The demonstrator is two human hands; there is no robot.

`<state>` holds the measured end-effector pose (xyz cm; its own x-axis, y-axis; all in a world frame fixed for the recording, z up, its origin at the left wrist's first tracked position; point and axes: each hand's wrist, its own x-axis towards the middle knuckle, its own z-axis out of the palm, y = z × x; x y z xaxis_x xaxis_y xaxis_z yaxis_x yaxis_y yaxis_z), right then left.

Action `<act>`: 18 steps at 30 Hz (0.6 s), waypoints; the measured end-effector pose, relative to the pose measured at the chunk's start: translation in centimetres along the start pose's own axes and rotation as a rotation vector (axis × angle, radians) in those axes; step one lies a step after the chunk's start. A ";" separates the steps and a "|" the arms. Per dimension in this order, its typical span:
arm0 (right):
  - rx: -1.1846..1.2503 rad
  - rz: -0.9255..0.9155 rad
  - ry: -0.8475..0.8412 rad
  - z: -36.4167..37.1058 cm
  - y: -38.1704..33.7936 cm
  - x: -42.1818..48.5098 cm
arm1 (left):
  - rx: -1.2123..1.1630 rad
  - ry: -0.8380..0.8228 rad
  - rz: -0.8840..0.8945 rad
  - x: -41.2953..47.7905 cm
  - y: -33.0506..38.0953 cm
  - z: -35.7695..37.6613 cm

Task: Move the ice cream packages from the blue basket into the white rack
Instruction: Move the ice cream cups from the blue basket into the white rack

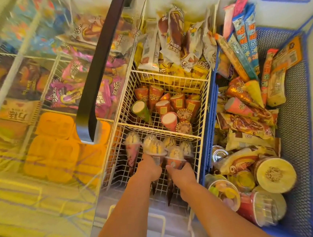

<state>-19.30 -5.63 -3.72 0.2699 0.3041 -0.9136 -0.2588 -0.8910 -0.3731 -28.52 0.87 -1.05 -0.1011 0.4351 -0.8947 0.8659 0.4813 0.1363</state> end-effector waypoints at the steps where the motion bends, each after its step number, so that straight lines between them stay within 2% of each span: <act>1: 0.000 0.001 -0.008 0.0 0.0 0.0 | 0.009 0.015 0.001 0.0 0.0 0.0; 8: -0.155 -0.086 -0.002 -0.6 0.0 -1.6 | 0.066 0.114 0.065 -1.1 0.2 -0.5; 12: -0.289 -0.298 0.077 -1.6 -0.6 -3.3 | 0.224 0.230 0.057 -3.0 1.3 -0.9; 15: -0.276 -0.450 0.143 -2.9 -1.9 -4.6 | 0.159 0.288 0.066 -4.7 3.1 -0.7; 18: -0.272 -0.498 0.116 -4.4 -3.8 -5.4 | 0.192 0.331 0.123 -6.0 5.4 -0.1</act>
<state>-15.66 -5.42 3.35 0.4023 0.6835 -0.6090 0.1694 -0.7094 -0.6842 -23.28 0.90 5.11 -0.1162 0.7171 -0.6872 0.9539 0.2734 0.1240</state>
